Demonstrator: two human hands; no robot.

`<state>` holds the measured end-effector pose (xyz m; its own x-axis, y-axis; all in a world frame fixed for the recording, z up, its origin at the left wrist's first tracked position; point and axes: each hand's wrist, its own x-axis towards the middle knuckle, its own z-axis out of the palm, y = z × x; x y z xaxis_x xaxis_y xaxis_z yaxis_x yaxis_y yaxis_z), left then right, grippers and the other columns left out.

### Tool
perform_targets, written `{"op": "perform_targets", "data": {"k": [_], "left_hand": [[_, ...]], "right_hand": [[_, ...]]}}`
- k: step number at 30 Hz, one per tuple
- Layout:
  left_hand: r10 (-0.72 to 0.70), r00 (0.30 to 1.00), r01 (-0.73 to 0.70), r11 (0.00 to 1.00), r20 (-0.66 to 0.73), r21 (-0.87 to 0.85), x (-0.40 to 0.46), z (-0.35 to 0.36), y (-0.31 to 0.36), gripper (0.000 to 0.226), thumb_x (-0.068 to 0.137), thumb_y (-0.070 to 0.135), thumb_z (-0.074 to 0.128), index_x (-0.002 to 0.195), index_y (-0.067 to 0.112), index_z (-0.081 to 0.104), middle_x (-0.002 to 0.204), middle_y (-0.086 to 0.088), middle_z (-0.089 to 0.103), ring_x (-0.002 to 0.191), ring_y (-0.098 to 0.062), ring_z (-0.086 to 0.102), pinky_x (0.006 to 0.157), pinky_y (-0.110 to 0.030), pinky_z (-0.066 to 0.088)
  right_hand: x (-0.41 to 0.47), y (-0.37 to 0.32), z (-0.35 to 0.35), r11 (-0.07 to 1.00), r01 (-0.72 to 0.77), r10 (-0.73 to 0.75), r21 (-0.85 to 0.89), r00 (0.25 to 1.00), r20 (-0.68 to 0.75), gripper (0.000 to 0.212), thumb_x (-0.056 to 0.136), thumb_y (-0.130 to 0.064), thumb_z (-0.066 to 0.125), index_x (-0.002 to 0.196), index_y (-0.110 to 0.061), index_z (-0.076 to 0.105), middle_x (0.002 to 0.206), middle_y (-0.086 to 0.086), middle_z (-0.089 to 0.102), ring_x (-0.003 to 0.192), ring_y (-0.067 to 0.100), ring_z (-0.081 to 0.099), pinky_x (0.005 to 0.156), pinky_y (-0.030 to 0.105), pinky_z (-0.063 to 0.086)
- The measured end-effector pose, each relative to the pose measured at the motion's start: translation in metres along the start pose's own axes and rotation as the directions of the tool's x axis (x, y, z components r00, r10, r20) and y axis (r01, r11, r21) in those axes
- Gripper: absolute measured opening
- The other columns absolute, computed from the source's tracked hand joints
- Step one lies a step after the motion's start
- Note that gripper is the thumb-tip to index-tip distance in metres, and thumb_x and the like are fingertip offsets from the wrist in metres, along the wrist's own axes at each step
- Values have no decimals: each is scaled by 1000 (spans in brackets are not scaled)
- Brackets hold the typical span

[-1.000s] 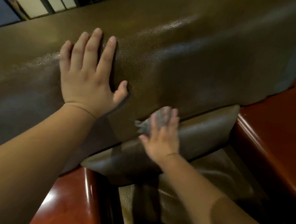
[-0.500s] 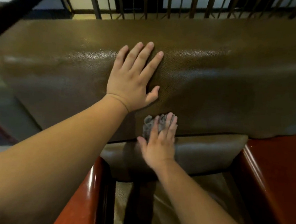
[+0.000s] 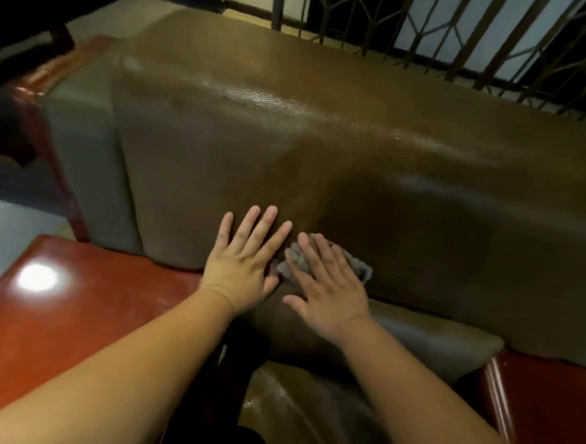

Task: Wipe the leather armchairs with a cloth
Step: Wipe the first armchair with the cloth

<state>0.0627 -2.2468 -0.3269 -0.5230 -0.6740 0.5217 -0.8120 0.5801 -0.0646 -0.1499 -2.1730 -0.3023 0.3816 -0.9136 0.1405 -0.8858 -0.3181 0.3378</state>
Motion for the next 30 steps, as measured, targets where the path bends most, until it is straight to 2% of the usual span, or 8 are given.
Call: {"op": "perform_targets", "data": {"k": [4,9,12,14,17,23,26,30], "left_hand": [[-344,936,348,936,76,-49,-60,14,-12,88,92,55,48,165,25,10,175,-10,12,160,-38,14,119,-80,13],[-438,876,466,877,203,-120,-67,17,-8,92,92,68,42,168,25,11,176,-10,1,161,-39,2,119,-78,12],[-321,923,349,930,212,-114,-80,22,-25,97,91,68,47,169,29,5,177,-10,-3,162,-40,3,120,-77,18],[-238,946,266,958,221,-105,-94,24,-37,99,90,68,48,169,33,-1,177,-8,-7,162,-41,3,121,-74,19],[-198,944,229,969,264,-91,-101,26,-44,102,90,73,46,168,34,-7,175,-7,-16,163,-40,-4,125,-71,13],[-209,945,242,964,251,-107,-102,25,-45,104,88,76,47,169,35,-4,176,-6,-14,162,-34,-12,126,-70,11],[-232,951,259,959,206,-115,-101,22,-46,103,87,70,53,169,37,0,178,-3,-8,163,-31,-7,125,-70,11],[-333,928,345,937,167,-50,-102,21,-43,104,85,73,53,169,36,4,178,3,0,163,-37,4,120,-78,7]], "right_hand": [[10,59,-31,970,170,-199,-172,965,-170,66,106,-51,45,164,-24,25,174,5,-4,160,28,-8,129,42,-8],[79,60,-74,989,-80,20,-128,910,-414,70,104,-56,27,166,-30,7,174,8,-6,159,35,-11,126,47,-15],[58,43,-46,962,136,-195,-236,949,-247,71,101,-57,34,165,-31,14,173,7,-11,159,34,-13,125,47,-18],[32,37,-25,879,401,-417,-257,909,-11,65,106,-57,32,165,-30,20,173,5,-13,160,31,-13,126,45,-16],[31,45,-26,808,521,-520,-273,850,85,68,108,-59,25,166,-24,17,173,4,-12,160,28,-14,128,43,-12],[91,47,-68,964,109,-198,-241,901,-385,68,105,-55,29,166,-25,23,175,7,0,160,35,-5,128,48,-9],[73,15,-47,937,218,-271,-273,946,-175,66,104,-57,32,162,-24,36,173,8,-7,158,36,-15,126,47,-17],[55,10,-26,727,607,-584,-322,793,176,67,109,-56,20,165,-19,25,170,5,-19,156,30,-24,125,44,-19]]}}
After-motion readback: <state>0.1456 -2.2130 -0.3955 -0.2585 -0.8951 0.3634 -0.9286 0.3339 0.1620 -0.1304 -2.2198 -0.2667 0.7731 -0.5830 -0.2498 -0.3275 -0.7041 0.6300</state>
